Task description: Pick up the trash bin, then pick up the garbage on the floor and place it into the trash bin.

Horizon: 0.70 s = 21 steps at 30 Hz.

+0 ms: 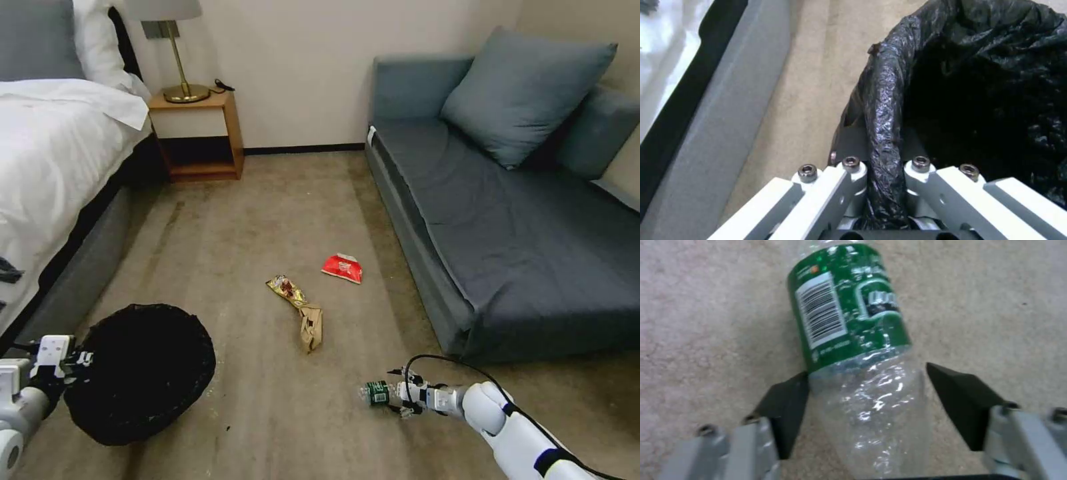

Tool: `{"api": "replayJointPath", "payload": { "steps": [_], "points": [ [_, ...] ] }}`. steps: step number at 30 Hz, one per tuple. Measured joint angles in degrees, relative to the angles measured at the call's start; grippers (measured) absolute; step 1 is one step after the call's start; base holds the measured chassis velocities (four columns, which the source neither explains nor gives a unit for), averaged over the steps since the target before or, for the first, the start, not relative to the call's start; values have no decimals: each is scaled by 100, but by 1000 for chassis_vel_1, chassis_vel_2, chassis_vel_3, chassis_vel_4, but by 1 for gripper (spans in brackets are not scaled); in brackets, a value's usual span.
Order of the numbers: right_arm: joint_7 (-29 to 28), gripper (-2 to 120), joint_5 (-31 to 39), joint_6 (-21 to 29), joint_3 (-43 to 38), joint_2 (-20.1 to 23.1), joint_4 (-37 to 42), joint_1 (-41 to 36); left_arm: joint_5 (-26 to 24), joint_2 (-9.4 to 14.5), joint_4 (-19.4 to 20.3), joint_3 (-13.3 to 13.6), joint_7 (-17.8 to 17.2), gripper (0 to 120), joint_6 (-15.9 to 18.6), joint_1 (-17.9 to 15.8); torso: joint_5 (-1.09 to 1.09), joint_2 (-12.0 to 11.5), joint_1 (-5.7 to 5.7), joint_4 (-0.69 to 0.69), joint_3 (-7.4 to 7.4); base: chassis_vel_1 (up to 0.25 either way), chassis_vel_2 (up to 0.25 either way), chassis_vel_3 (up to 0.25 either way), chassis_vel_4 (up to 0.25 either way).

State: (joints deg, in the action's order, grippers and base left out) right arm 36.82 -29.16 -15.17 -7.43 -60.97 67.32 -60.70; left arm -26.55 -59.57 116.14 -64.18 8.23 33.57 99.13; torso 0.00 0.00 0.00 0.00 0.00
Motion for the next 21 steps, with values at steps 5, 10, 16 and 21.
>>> {"api": "replayJointPath", "payload": {
  "steps": [5,10,16,21],
  "points": [
    [32,57,19,-12,28,-5,-40,40,0,2,8,4,1,6,7,-3,0,0,0,0,0,0,0,0,0],
    [42,38,9,-44,45,-39,-220,120,-1,2,21,32,1,6,19,-21,-2,0,0,1,-1,0,0,0,0],
    [42,26,168,-72,-17,-26,-158,63,-4,-22,31,43,1,6,25,-23,1,0,0,1,0,0,0,0,0],
    [-257,26,2043,222,27,257,1403,-270,-21,-50,41,44,1,6,26,-22,-1,0,0,-1,0,0,0,0,0]
  ]
}}
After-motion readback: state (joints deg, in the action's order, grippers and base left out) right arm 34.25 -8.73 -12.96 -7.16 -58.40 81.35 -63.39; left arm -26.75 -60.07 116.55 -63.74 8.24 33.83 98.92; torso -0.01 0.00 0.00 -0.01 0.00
